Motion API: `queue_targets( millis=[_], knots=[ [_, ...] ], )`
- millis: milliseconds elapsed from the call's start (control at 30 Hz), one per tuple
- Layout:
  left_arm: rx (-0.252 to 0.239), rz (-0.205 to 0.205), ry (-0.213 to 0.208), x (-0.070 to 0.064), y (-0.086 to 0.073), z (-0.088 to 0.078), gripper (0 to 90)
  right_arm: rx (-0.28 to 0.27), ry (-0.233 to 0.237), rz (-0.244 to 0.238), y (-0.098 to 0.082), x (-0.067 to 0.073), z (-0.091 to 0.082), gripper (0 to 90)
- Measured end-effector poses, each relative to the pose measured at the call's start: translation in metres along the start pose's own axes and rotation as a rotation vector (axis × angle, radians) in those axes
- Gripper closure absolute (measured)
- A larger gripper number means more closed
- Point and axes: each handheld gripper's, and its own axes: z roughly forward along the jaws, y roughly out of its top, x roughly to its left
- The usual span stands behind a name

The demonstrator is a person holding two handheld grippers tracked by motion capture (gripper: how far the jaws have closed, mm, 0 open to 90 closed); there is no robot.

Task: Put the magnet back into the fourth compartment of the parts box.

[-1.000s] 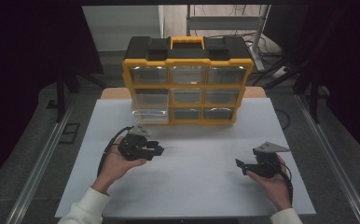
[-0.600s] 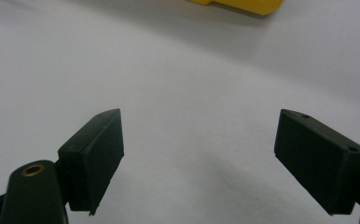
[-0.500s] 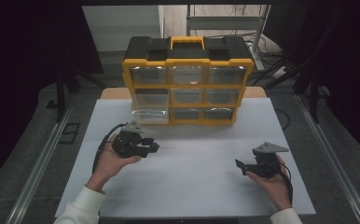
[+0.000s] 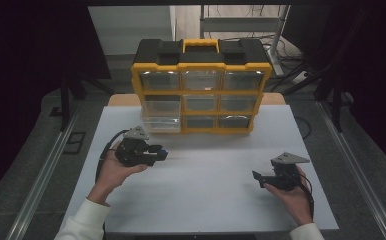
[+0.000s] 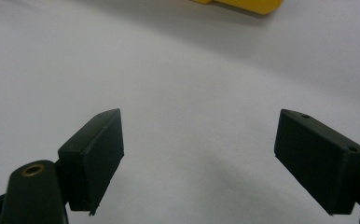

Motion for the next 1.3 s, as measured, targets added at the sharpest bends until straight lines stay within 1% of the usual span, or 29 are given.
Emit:
queue_targets(
  millis=[133,200,400,567,867,933,1067,1167,1300],
  knots=[
    [-0.006,0.004,0.0,0.001,0.003,-0.004,62.0,0.0,-0.001,0.002,0.0,0.0,0.0,16.0],
    [-0.014,0.0,-0.001,0.002,0.005,-0.006,62.0,-0.002,-0.001,0.004,0.0,0.0,0.0,16.1],
    [-0.017,-0.004,-0.009,0.005,0.009,-0.007,62.0,-0.002,-0.002,0.004,0.0,-0.001,-0.001,16.1],
    [-0.029,-0.004,-0.016,0.007,0.016,-0.011,62.0,-0.002,-0.002,0.003,0.0,-0.001,-0.001,16.1],
    [-0.059,0.014,-0.035,0.013,0.029,-0.016,62.0,0.003,-0.003,0.003,0.0,-0.001,0.0,16.1],
    [-0.06,0.018,-0.036,0.014,0.031,-0.017,62.0,0.005,-0.003,0.003,0.0,-0.001,0.0,16.1],
    [-0.065,0.012,-0.047,0.016,0.035,-0.019,62.0,0.003,-0.004,0.006,0.0,-0.001,-0.001,16.1],
    [-0.073,0.022,-0.051,0.017,0.038,-0.021,62.0,0.002,-0.005,0.007,-0.001,-0.001,-0.001,16.1],
    [-0.069,0.032,-0.047,0.018,0.044,-0.022,62.0,0.003,-0.006,0.005,-0.001,-0.001,-0.001,16.1]
  ],
)
